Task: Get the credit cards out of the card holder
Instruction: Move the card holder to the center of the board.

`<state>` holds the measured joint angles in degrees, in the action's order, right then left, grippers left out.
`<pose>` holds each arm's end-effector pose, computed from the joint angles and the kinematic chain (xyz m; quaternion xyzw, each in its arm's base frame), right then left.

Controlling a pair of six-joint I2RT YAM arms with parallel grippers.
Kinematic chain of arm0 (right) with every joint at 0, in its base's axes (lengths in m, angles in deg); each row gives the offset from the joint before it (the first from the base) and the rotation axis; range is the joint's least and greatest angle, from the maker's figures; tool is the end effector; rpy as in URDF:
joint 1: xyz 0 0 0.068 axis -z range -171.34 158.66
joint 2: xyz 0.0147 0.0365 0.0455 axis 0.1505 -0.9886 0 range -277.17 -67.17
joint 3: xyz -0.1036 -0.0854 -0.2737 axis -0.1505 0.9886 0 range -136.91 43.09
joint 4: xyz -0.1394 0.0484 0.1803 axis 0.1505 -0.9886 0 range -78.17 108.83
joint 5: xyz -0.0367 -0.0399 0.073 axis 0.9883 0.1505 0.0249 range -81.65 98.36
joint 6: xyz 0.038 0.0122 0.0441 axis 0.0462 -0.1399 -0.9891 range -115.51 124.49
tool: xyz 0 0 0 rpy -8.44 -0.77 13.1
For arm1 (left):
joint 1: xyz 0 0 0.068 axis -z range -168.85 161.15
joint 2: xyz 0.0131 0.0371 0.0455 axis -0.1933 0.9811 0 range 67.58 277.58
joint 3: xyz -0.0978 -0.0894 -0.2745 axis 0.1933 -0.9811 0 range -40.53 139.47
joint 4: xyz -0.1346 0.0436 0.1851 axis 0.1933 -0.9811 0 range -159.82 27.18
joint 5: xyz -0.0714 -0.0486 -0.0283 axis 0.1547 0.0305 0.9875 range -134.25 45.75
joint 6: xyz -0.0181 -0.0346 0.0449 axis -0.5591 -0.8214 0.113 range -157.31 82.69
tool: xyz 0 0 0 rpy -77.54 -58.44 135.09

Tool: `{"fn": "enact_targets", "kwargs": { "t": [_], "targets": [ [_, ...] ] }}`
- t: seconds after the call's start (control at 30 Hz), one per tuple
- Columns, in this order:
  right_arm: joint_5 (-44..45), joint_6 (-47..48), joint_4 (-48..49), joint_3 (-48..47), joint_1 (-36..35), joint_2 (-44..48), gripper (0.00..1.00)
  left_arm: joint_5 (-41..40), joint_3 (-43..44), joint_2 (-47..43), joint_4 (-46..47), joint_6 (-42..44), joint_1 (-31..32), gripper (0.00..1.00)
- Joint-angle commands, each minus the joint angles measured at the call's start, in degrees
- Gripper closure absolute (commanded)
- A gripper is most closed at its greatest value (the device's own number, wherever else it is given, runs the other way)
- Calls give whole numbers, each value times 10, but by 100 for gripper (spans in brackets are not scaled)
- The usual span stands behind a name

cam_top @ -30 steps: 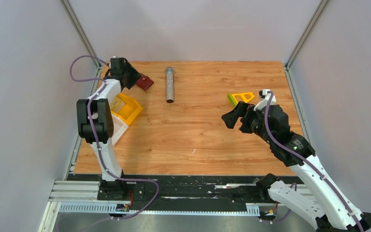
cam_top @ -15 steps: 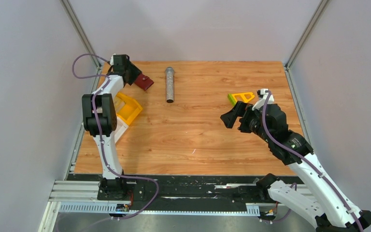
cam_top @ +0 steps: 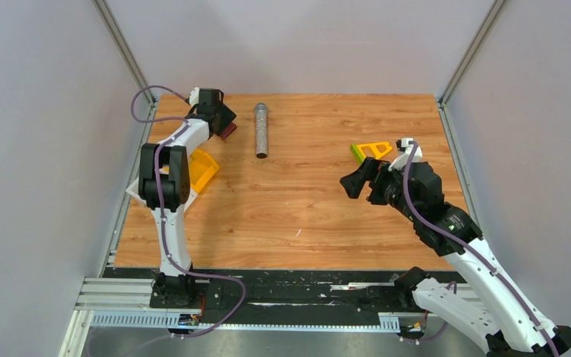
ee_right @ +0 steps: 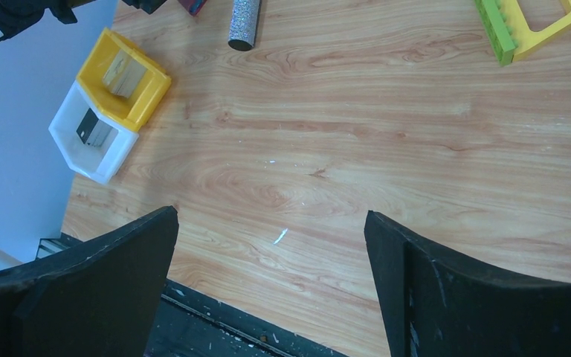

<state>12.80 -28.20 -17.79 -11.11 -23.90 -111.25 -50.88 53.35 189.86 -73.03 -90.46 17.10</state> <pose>0.0965 0.0575 0.3644 0.0214 0.8497 0.2557 0.4606 0.4852 -0.0456 0.2421 -0.3831 0.8144 -0.1681 0.4022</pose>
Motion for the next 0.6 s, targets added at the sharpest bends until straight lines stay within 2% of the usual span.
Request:
{"fn": "enact_targets", "kwargs": {
  "t": [0.0, 0.57],
  "targets": [
    [19, 21, 26, 8, -1, 27, 0, -65, -6, -5, 27, -46, -3, 43],
    [36, 36, 26, 12, -2, 41, 0, -103, -17, 31, 32, -106, -11, 41]
  ]
}}
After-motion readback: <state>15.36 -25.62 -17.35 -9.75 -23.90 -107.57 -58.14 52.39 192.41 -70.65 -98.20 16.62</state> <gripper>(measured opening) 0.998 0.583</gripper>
